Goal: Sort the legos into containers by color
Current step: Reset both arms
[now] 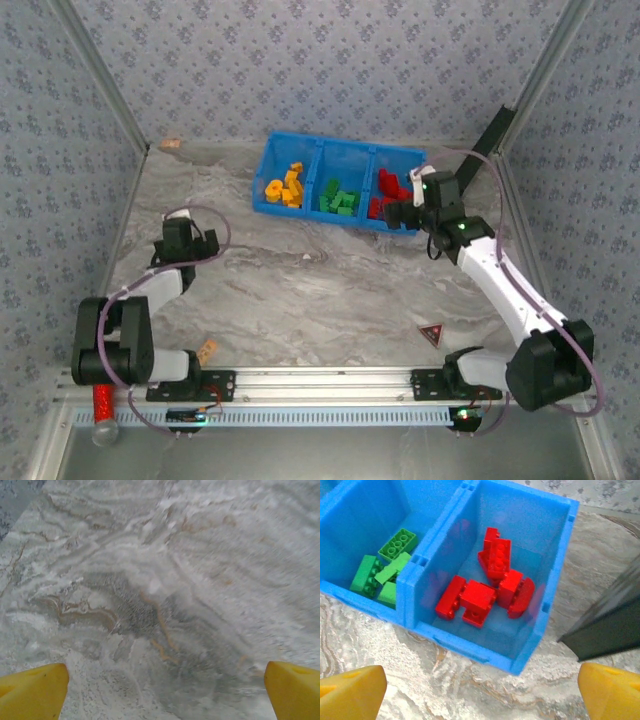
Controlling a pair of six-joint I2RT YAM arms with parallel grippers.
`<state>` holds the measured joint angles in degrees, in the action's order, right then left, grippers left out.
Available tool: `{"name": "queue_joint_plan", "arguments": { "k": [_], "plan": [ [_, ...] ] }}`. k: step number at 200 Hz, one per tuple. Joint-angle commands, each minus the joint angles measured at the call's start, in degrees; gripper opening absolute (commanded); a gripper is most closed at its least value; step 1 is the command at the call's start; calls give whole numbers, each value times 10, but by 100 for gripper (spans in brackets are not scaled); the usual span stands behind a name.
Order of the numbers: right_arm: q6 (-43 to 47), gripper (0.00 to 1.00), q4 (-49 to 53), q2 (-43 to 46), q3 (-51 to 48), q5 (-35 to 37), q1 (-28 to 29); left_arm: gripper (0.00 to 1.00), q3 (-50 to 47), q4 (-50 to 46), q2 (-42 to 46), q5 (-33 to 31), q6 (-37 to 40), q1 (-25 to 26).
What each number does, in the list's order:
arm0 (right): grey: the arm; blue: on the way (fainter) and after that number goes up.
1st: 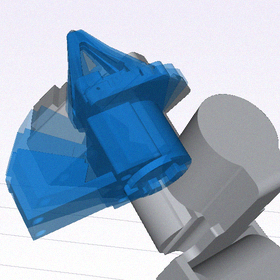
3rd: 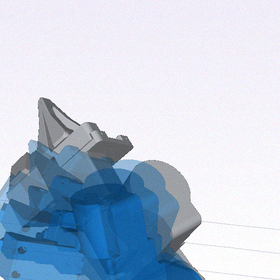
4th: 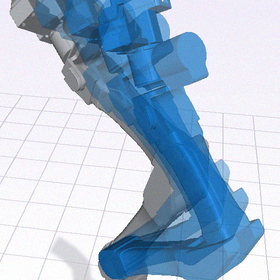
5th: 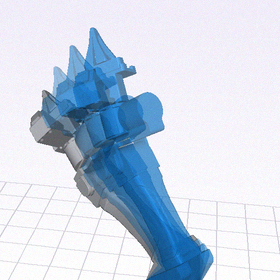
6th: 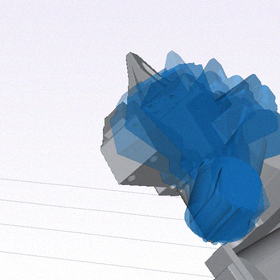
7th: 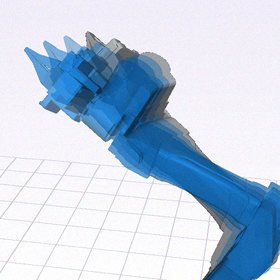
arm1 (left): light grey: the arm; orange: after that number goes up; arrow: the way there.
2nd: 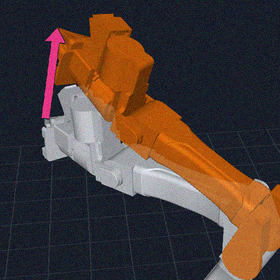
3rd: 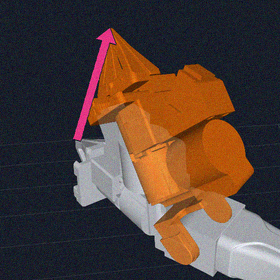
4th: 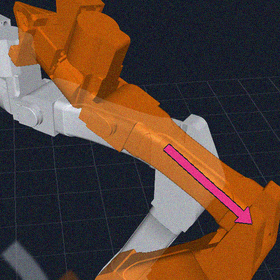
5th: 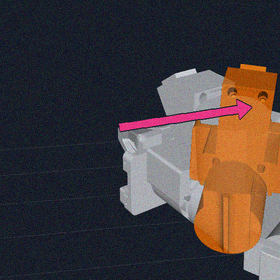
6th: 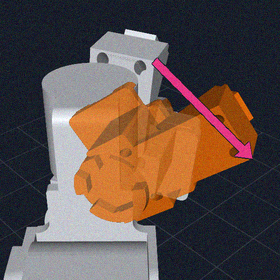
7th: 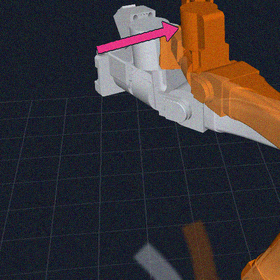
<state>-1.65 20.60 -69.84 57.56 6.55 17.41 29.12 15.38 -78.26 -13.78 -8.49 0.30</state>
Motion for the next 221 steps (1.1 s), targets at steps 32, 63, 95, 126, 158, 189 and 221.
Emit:
{"name": "queue_joint_plan", "arguments": {
  "k": [32, 63, 95, 126, 158, 189, 221],
  "plan": [
    [18, 100, -97, 117, -119, 18, -3, 100, -40, 273, -77, 45, 50, -5],
    [77, 100, -288, 208, -286, 22, -8, 100, -81, 350, -90, 101, 70, -4],
    [93, 100, -367, 225, -367, 44, -36, 100, -56, 312, -96, 160, 64, -30],
    [45, 100, -433, 159, -400, 48, -97, 100, -55, 312, -97, 158, 65, -30],
    [41, 100, -523, 68, -414, 26, -128, 100, -53, 309, -98, 132, 73, -17],
    [47, 100, -575, -23, -389, -12, -147, 100, -53, 309, -98, 125, 74, -12],
    [73, 100, -610, -102, -350, -43, -159, 100, -53, 309, -97, 126, 74, -12]
  ]
}}
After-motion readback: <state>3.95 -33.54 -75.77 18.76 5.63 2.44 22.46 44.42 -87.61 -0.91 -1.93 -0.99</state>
